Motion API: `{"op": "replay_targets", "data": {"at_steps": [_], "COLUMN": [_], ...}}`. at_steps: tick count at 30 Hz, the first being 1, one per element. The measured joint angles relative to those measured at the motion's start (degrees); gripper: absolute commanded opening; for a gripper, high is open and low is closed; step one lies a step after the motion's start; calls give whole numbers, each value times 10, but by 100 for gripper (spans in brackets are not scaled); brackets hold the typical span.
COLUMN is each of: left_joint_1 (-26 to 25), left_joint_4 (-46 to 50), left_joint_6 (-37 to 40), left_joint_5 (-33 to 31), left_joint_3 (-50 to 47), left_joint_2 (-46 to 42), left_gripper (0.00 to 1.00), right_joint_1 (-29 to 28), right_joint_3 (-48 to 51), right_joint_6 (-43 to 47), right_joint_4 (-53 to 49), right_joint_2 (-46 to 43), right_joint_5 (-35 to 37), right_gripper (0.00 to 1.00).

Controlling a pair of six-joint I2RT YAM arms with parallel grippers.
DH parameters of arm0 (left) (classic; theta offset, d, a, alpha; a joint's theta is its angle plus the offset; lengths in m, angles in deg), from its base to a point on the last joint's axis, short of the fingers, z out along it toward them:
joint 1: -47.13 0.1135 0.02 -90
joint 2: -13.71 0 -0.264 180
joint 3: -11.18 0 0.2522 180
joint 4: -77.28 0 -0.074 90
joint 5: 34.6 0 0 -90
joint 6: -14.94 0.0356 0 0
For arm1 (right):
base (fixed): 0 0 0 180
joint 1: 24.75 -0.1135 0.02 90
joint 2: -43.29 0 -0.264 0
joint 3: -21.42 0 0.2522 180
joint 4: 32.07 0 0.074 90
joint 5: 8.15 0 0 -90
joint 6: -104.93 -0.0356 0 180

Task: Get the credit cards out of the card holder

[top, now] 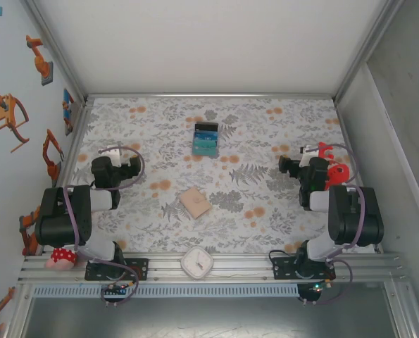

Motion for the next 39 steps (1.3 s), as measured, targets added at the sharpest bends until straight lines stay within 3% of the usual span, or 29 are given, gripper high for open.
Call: {"op": "replay_targets", "data": {"at_steps": [39], "left_joint_1": [0], "left_joint_4": [10], "left_joint_6": [-3], "left_joint_5": [-4], "left_joint_3": [0], "left_joint_2": [-4], "left_gripper": [97], "right_joint_1": [0], "right_joint_3": [-2], "right_joint_6": [0], "right_joint_4": [-11], "right_joint_2": [-1], "right_joint_5": [7], "right_gripper": [99]}}
